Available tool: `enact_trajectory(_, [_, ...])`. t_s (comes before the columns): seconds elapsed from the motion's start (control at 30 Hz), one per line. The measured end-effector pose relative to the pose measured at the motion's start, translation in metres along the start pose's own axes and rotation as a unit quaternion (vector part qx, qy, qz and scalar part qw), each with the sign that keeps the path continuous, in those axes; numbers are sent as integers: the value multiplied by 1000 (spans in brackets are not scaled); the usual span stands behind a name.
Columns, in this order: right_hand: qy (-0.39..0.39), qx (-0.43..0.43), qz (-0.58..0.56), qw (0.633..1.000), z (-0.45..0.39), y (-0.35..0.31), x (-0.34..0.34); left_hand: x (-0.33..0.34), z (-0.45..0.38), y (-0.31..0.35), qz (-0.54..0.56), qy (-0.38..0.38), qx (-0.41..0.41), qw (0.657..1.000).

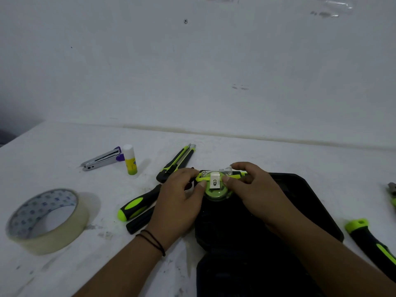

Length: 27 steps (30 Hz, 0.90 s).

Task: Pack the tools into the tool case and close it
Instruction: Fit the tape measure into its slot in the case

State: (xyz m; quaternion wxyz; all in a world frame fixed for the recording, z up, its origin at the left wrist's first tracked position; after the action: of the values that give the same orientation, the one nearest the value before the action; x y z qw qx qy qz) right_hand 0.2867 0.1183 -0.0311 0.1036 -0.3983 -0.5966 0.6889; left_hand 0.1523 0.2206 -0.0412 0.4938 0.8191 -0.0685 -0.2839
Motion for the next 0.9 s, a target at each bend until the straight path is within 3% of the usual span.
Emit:
enact_trajectory(0.43, [-4, 3, 156, 988, -3, 8, -1, 3, 2, -7, -5, 9, -3, 1000])
enact_trajectory(0.7, [-2, 69, 74, 995, -10, 16, -1, 2, -6, -8, -15, 19, -49, 999])
enact_trajectory(0.9, [-7, 110, 49, 993, -15, 19, -1, 6, -19, -14, 11, -39, -170, 985])
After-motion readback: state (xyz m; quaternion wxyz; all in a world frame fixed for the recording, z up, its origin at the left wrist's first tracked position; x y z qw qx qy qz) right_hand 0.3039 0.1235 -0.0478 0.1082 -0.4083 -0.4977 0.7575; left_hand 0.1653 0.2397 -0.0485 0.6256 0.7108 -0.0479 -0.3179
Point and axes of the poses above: each hand's wrist, its own z-axis away from the middle knuckle, its own x-axis out of the palm, y = z × x, the point moved 7 cm from there along -z, towards the middle knuckle, and after that the axes turned 4 degrees about -x, right-handed, at the moved point
